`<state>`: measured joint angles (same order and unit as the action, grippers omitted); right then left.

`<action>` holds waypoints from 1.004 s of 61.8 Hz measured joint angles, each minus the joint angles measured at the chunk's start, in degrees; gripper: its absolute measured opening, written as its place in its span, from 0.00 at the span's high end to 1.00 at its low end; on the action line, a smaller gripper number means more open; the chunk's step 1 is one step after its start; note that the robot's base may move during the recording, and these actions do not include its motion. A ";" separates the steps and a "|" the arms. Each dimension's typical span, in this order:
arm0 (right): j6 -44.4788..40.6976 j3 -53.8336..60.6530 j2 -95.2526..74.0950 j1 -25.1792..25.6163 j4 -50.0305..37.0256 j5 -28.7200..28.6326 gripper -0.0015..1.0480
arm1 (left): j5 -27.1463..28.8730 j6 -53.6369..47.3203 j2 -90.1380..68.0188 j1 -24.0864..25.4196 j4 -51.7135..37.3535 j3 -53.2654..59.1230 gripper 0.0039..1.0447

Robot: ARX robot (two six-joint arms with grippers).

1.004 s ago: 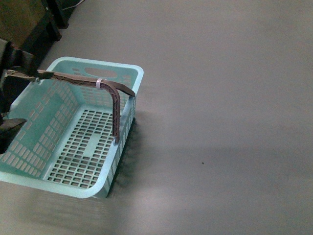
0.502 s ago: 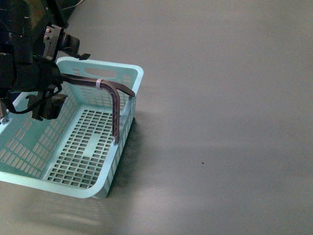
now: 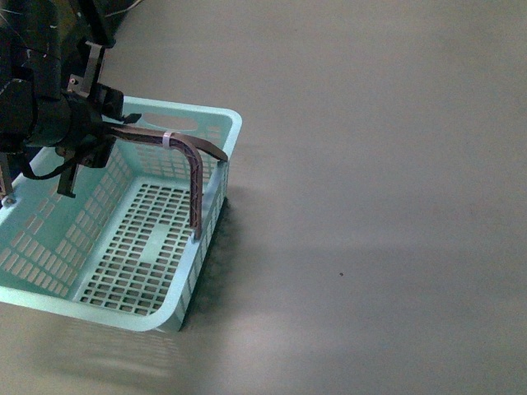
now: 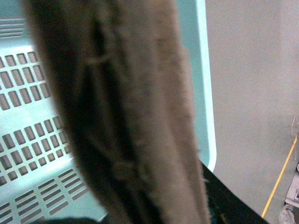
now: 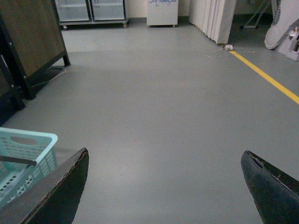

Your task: Pick lemon and mango into basket

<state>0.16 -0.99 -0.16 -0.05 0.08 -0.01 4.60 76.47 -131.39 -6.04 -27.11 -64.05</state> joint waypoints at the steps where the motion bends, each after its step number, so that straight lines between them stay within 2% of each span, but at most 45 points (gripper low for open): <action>1: 0.00 0.00 0.00 0.00 0.00 -0.02 0.08 | 0.00 0.52 0.00 0.04 0.09 0.00 0.88; 6: 0.00 0.00 0.00 0.00 0.00 -0.02 0.08 | -0.07 3.37 0.44 0.22 0.50 0.04 0.96; 17: 0.00 0.00 0.00 0.00 0.00 -0.02 0.08 | -0.11 3.43 4.52 0.52 0.63 4.20 0.96; 26: 0.00 0.00 0.00 0.00 0.00 -0.02 0.08 | -0.79 5.46 16.24 0.68 2.47 12.76 0.96; 34: 0.00 0.00 -0.02 0.00 0.00 0.00 0.08 | -1.77 8.35 34.88 0.98 8.57 19.56 0.96; 43: 0.00 0.00 0.00 0.00 0.00 -0.02 0.08 | -2.14 10.43 49.79 1.57 16.02 21.33 0.96; 62: 0.00 0.00 -0.02 0.00 0.00 -0.02 0.08 | -4.26 11.89 71.47 5.07 30.97 21.42 0.96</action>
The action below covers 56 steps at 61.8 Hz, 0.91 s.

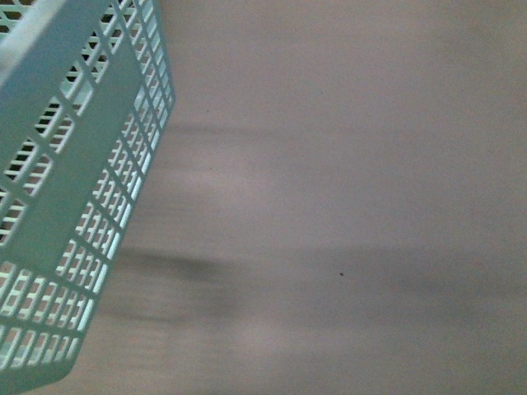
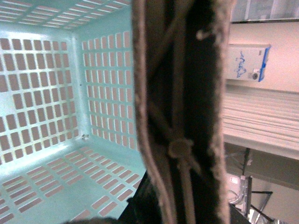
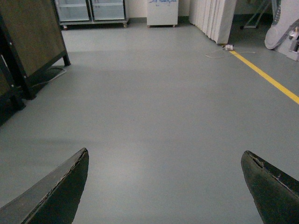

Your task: Pick lemon and mango into basket

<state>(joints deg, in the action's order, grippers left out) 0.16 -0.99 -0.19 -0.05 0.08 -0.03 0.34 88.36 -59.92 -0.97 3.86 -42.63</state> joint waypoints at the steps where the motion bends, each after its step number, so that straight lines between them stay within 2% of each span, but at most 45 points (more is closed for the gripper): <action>1: 0.00 0.00 0.00 0.00 0.00 0.02 0.08 | -0.07 0.00 0.42 0.04 0.33 0.00 0.96; 56: 0.00 0.00 0.02 0.00 0.00 0.02 0.08 | -1.03 0.52 2.29 0.15 1.05 -0.11 0.96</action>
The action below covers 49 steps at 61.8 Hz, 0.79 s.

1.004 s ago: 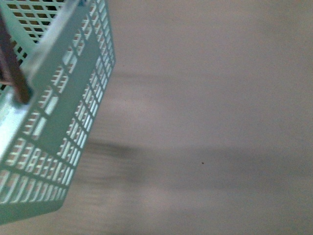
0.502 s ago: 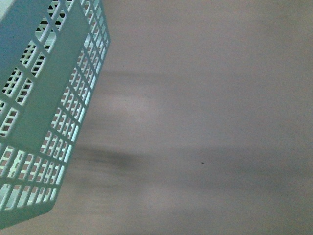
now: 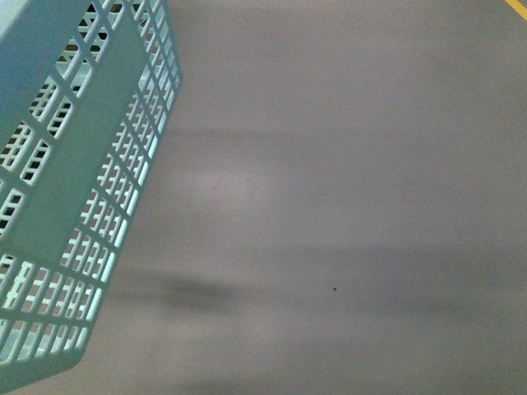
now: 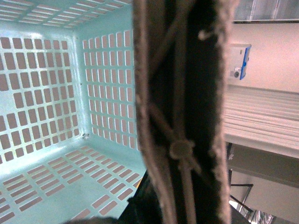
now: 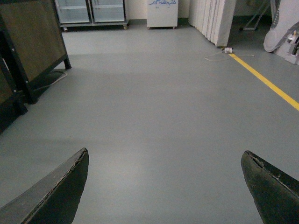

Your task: Pick lemon and mango into basket

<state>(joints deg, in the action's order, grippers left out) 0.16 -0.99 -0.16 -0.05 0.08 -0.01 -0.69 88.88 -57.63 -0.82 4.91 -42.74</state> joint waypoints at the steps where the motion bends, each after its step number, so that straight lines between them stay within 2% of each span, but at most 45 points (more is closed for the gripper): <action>1: 0.00 0.00 -0.02 0.00 0.00 -0.02 0.08 | 0.02 0.02 0.00 0.00 0.00 0.00 0.96; 49: 0.00 0.00 -0.02 0.00 0.00 0.00 0.08 | 0.02 0.04 0.00 0.00 0.00 -0.02 0.96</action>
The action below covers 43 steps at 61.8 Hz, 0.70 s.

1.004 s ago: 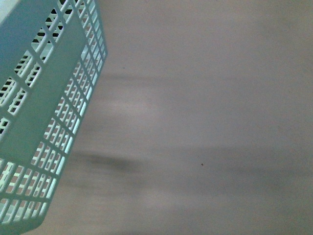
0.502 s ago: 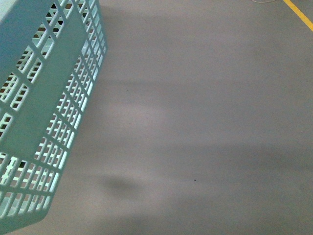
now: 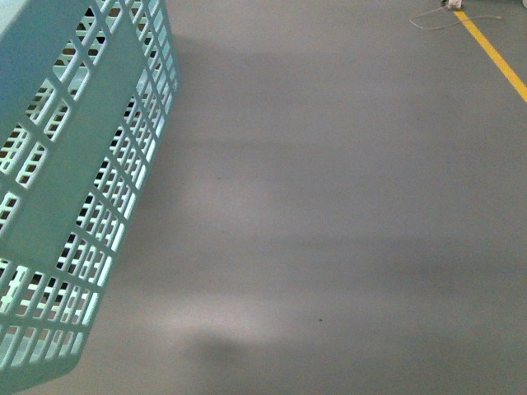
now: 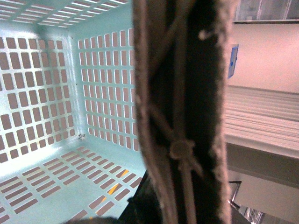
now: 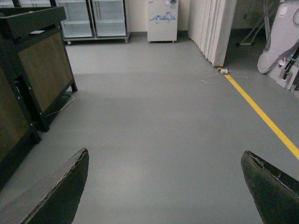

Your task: Pick lemon and mango into basket

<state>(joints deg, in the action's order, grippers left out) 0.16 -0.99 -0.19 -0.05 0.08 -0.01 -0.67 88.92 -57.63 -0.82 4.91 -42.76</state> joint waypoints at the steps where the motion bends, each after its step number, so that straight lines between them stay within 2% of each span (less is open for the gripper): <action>1: -0.02 0.00 0.02 0.00 0.00 0.00 0.08 | 0.00 0.00 0.00 0.00 0.00 0.00 0.96; 43: 0.00 0.00 0.02 0.00 0.00 0.00 0.08 | 0.00 0.13 0.00 0.00 0.00 0.00 0.96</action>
<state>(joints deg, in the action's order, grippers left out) 0.16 -0.99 -0.16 -0.05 0.08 -0.01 -0.67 89.06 -57.63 -0.82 4.91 -42.76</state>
